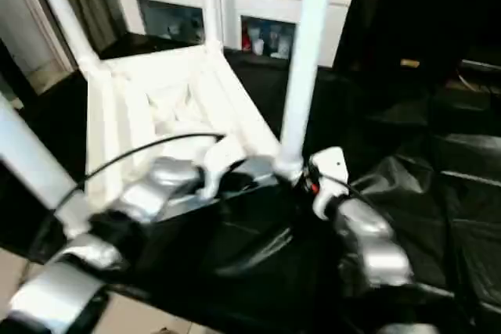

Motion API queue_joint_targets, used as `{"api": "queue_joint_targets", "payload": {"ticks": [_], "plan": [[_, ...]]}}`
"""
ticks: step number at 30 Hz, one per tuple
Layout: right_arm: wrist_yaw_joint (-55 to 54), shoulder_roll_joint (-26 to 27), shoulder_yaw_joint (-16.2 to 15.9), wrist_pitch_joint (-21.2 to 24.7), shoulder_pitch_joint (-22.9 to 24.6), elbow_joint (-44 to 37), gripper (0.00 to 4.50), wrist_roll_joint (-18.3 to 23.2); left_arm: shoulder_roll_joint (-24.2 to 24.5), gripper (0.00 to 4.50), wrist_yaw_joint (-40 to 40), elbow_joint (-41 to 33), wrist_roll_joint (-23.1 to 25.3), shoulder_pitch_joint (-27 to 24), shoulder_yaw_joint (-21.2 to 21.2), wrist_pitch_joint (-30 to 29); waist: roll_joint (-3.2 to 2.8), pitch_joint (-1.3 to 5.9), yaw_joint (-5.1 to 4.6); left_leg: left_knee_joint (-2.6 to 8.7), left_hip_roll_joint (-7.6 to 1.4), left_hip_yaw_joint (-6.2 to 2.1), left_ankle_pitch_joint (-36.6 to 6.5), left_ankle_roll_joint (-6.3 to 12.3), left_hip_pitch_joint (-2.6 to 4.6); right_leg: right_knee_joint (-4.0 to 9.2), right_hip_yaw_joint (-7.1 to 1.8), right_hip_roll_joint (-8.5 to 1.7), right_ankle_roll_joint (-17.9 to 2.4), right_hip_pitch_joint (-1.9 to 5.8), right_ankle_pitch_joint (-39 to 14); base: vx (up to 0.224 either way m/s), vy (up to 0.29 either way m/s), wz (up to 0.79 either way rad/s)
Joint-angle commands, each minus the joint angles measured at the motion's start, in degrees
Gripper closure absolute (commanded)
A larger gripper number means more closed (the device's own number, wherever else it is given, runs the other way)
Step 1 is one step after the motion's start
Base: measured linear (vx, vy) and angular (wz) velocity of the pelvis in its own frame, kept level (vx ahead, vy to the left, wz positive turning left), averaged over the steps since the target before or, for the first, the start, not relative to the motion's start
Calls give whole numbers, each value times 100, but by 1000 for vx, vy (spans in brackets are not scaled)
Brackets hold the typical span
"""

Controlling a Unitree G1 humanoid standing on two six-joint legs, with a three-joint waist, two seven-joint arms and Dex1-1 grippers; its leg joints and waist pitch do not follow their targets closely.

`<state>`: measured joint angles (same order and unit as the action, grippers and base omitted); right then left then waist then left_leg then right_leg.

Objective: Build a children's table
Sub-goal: Rotate leg to tighten

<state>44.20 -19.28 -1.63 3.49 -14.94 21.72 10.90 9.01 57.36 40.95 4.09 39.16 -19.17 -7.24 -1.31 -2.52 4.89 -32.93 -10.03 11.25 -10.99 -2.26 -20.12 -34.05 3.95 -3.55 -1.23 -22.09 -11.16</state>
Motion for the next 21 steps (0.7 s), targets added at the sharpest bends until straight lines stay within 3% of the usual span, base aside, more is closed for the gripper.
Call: {"api": "queue_joint_targets", "payload": {"ticks": [1,5,7,8,14,21], "plan": [[559,-141,-205,-52,24,-235,74,137,96,450,815,-217,-218,-264,-309,39,101,307,27,327,-361,-180,-842,576,-23,437,-317,-570,-1196,277,-1084,0,0,0],[1046,-374,-275,-38,53,-218,74,183,331,450,1252,-522,-347,-391,-321,-75,91,301,87,325,-396,-146,-924,556,37,413,-316,-551,-1339,225,-978,0,0,0],[1208,-414,-266,-13,51,-232,74,255,382,450,1313,-548,-365,-413,-282,-73,82,299,113,333,-403,-151,-937,526,30,412,-315,-557,-1321,231,-1031,0,0,0],[1310,-430,-256,2,44,-238,99,309,415,450,1362,-564,-377,-430,-255,-73,107,297,126,333,-398,-151,-952,514,25,412,-315,-564,-1296,237,-1085,0,0,0],[1569,-505,-341,60,29,-240,143,353,511,450,1423,-637,-383,-477,-219,-131,142,302,134,327,-380,-158,-831,508,2,417,-315,-577,-1169,250,-1220,0,0,0],[1275,-339,-254,52,-11,-44,173,320,473,450,1085,-535,-255,-451,-151,-234,127,305,131,322,-375,-156,-763,524,3,412,-311,-567,-1177,240,-1152,0,0,0]]}}
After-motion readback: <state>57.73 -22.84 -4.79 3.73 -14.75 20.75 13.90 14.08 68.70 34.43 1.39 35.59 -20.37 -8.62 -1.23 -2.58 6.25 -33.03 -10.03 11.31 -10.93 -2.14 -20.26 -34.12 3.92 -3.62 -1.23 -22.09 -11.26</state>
